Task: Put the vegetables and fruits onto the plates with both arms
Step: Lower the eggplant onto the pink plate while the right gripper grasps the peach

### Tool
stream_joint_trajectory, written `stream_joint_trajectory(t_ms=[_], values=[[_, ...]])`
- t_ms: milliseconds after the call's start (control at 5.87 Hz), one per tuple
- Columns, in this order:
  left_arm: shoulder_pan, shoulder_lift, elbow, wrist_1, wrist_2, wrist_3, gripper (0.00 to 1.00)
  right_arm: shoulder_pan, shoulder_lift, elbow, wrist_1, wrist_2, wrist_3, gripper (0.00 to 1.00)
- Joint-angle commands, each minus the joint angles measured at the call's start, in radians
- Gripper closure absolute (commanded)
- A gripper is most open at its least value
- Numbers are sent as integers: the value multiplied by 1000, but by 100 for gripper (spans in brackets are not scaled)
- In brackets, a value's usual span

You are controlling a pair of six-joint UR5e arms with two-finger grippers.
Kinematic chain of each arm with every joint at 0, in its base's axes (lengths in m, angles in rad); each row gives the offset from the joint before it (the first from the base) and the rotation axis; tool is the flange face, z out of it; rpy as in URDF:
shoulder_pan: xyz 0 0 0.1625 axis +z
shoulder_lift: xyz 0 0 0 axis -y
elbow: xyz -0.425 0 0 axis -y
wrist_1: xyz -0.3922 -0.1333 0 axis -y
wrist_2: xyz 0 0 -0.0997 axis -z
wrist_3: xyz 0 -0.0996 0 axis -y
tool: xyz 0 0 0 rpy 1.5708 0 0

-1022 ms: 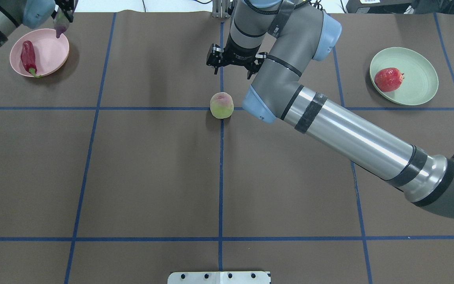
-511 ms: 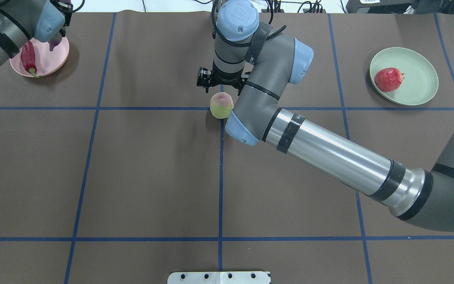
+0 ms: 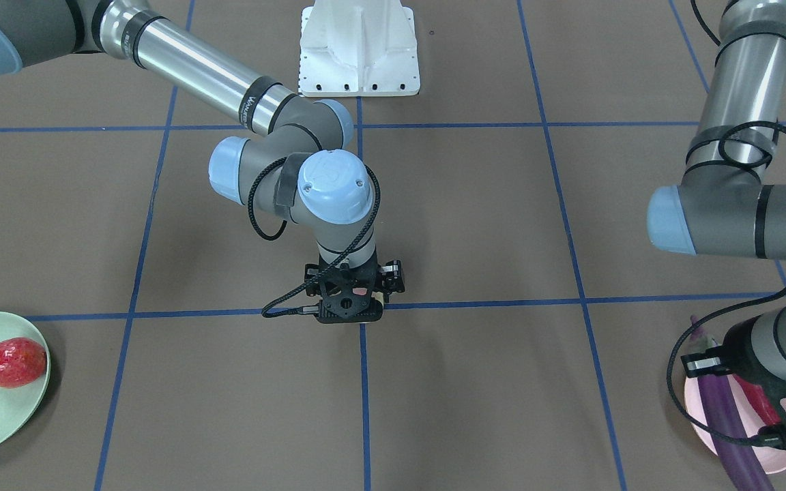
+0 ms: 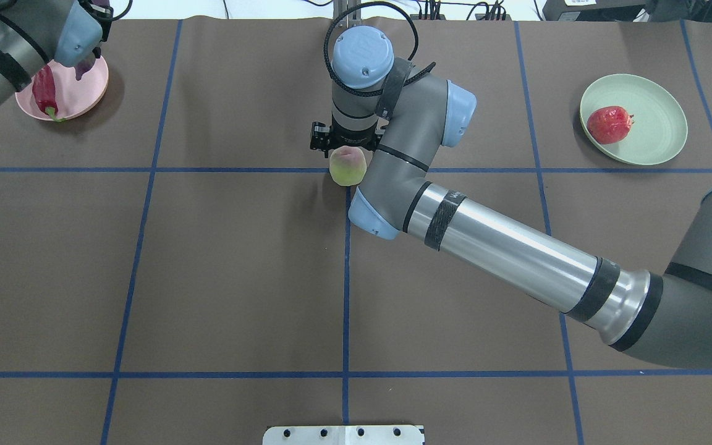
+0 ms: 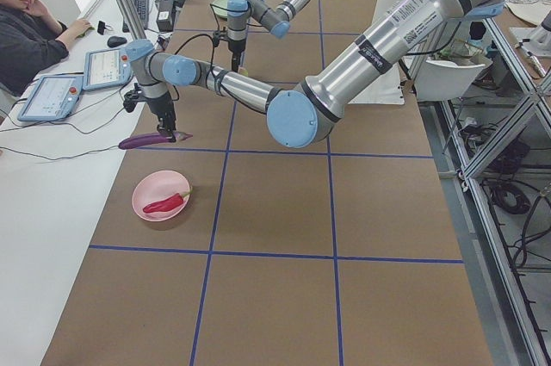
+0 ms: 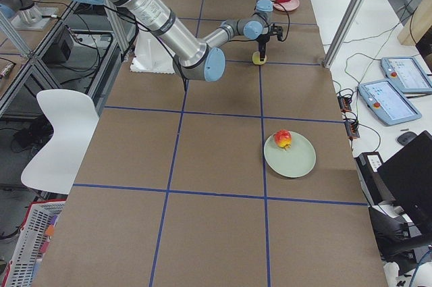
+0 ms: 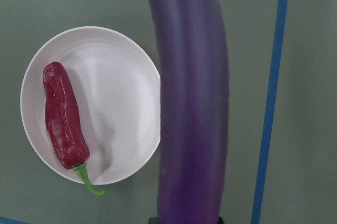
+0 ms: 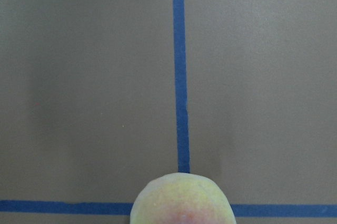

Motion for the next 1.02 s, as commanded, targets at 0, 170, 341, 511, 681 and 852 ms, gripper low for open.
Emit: stream_joint_trajectory(t_ms=[0, 170, 341, 511, 681, 852], values=[[-2, 0, 0, 0, 1, 0, 100, -12, 1, -14, 6, -8, -2, 1], [3, 0, 2, 0, 33, 2, 100, -14, 1, -33, 47, -8, 1, 4], [6, 5, 23, -8, 39, 3, 100, -16, 1, -37, 53, -8, 1, 11], [14, 6, 32, -6, 39, 3, 100, -16, 2, -32, 58, -8, 5, 40], [29, 8, 63, -9, 58, 2, 100, -12, 2, -15, 58, -8, -1, 99], [50, 9, 110, -17, 82, 3, 100, 4, 1, 26, 55, -7, -5, 100]])
